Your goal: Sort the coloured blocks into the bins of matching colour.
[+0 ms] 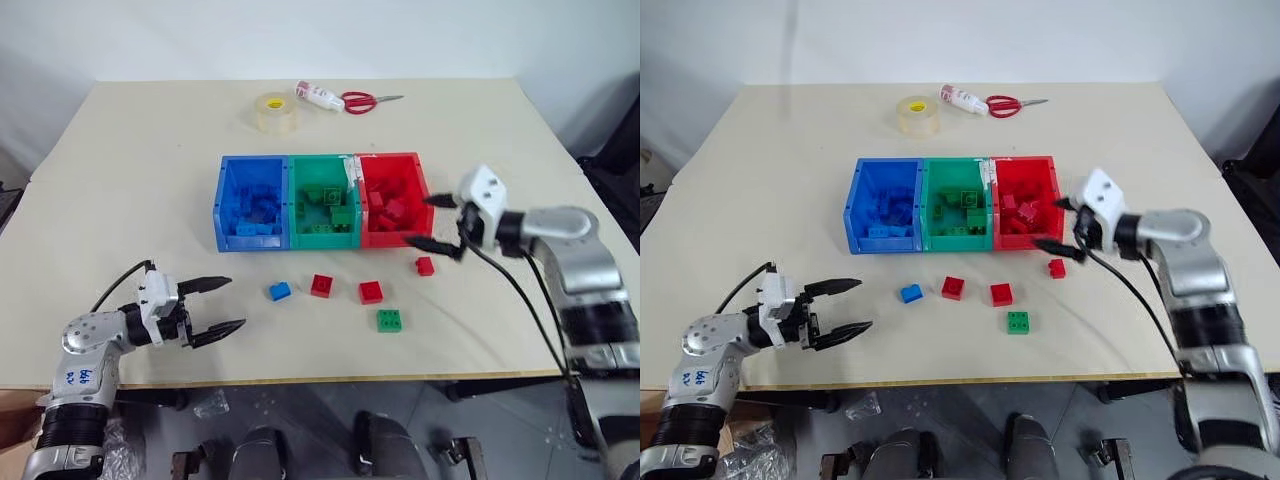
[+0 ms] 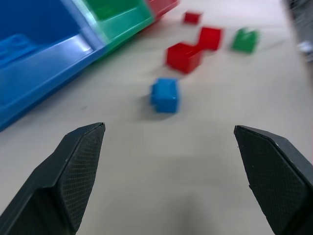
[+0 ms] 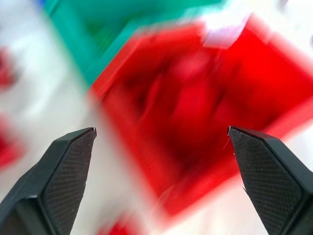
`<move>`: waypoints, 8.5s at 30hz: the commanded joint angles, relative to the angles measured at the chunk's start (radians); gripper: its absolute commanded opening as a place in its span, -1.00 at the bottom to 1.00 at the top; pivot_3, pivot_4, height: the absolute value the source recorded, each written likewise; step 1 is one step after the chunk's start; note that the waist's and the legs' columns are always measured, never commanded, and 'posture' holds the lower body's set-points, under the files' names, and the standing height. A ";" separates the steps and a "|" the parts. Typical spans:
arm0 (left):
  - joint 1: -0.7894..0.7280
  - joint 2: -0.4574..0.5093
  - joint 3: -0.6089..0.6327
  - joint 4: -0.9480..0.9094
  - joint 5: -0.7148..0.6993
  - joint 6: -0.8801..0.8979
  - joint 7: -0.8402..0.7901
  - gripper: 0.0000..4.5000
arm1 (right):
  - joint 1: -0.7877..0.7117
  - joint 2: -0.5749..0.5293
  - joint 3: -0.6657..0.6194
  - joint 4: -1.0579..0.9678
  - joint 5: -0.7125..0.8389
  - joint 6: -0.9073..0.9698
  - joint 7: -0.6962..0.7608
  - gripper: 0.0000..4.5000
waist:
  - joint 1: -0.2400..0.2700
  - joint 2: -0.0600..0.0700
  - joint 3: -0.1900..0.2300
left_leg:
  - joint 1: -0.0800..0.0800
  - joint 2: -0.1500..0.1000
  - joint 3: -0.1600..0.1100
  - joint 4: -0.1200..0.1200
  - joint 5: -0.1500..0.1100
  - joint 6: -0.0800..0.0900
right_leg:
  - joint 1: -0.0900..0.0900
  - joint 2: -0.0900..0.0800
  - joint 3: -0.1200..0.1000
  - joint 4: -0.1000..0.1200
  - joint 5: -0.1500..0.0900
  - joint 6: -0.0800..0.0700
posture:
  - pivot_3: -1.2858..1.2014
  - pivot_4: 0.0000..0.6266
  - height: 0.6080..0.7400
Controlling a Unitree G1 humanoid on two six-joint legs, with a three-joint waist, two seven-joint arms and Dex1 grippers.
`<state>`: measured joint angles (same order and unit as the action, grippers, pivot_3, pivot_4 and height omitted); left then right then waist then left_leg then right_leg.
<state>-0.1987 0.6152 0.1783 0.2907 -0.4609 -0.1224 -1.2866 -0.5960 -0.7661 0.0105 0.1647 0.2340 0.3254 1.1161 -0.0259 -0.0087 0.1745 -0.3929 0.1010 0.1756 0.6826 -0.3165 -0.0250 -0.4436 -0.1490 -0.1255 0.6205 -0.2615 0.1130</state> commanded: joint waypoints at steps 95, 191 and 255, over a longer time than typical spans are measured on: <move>-0.103 -0.049 0.021 0.129 -0.049 -0.098 -0.180 1.00 | 0.574 -0.263 -0.346 -0.423 0.212 0.077 0.127 0.99 | -0.003 -0.002 -0.001 | 0.003 0.000 0.000 0.000 0.000 0.000 | 0.001 0.000 0.001 -0.002 0.000 0.000 | 0.03 -0.52 1.00; -0.140 -0.097 0.023 0.108 -0.140 -0.106 -0.248 1.00 | 0.314 -0.010 -0.057 -0.434 0.166 0.164 -0.069 0.98 | -0.002 -0.003 -0.001 | 0.003 0.001 0.000 0.000 0.000 -0.001 | 0.000 0.001 0.000 0.000 -0.001 -0.001 | 0.03 -0.52 1.00; -0.097 -0.139 0.025 0.070 -0.125 -0.114 -0.201 1.00 | 0.092 0.032 -0.037 -0.188 0.094 0.036 0.013 0.99 | -0.002 -0.002 0.000 | 0.001 0.001 0.000 0.000 -0.001 0.000 | 0.000 0.001 0.000 0.000 0.000 0.000 | 0.03 -0.52 1.00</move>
<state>-0.2914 0.4647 0.1954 0.3684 -0.5829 -0.2308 -1.4776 -0.5326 -0.6952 0.0263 0.0815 0.2751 0.3195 1.0972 -0.0280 -0.0103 0.1741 -0.3921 0.1020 0.1757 0.6825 -0.3170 -0.0253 -0.4440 -0.1483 -0.1259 0.6208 -0.2617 0.1125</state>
